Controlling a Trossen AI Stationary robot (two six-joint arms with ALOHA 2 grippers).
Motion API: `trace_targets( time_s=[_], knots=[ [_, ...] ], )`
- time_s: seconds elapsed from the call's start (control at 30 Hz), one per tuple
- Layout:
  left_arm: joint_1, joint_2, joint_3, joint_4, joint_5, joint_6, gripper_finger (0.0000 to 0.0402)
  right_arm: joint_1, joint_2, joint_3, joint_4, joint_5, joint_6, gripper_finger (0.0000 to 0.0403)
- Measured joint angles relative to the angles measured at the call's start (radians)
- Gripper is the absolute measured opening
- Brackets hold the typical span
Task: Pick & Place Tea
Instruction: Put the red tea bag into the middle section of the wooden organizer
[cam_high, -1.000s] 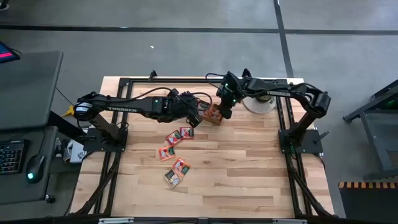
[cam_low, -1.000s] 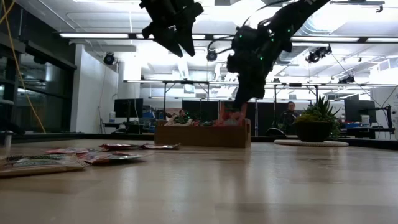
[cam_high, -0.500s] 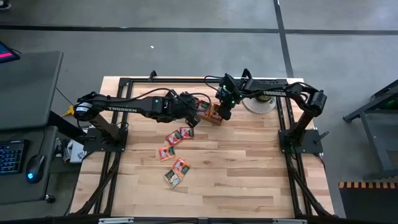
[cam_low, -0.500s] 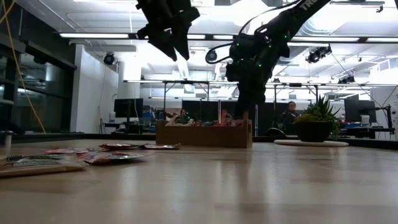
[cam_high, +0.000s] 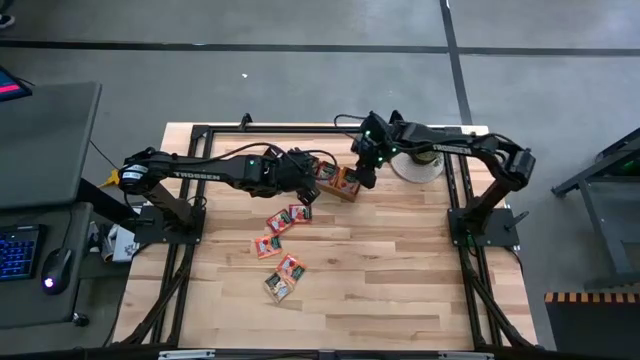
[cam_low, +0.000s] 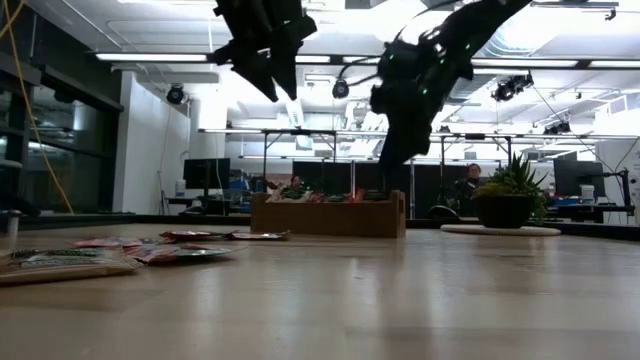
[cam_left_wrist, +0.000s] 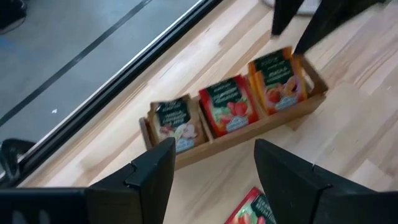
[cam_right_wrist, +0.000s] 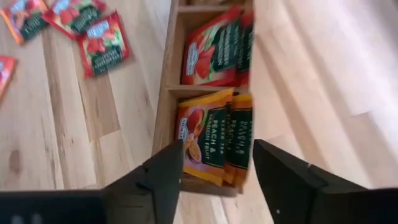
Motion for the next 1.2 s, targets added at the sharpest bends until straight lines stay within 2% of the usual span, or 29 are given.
trace_targets(
  time_s=[0.17, 0.33, 0.43, 0.6, 0.7, 0.87, 1.13, 1.2],
  knots=[
    [0.000, 0.000, 0.000, -0.049, 0.000, -0.039, 0.0216, -0.022, -0.125, 0.000, -0.037, -0.019, -0.038, 0.0205],
    [0.000, 0.000, -0.018, -0.063, 0.001, -0.085, 0.0216, -0.025, -0.258, 0.000, -0.086, -0.112, -0.067, 0.0203],
    [0.000, -0.027, -0.087, -0.021, 0.034, -0.104, 0.0216, -0.025, -0.332, 0.000, -0.107, -0.124, -0.071, 0.0200],
    [0.000, -0.093, -0.292, 0.194, 0.099, -0.183, 0.0216, -0.025, -0.417, -0.028, -0.102, -0.123, -0.075, 0.0200],
    [0.000, -0.146, -0.415, 0.338, 0.138, -0.263, 0.0216, -0.023, -0.427, -0.067, -0.098, -0.131, -0.060, 0.0200],
    [0.000, -0.196, -0.534, 0.395, 0.213, -0.359, 0.0216, 0.019, -0.424, -0.154, -0.044, -0.179, 0.015, 0.0200],
    [0.000, -0.271, -0.661, 0.471, 0.265, -0.326, 0.0216, 0.142, -0.425, -0.244, 0.142, -0.168, 0.173, 0.0200],
    [0.000, -0.289, -0.689, 0.538, 0.278, -0.313, 0.0216, 0.177, -0.422, -0.249, 0.192, -0.138, 0.219, 0.0200]
  ],
)
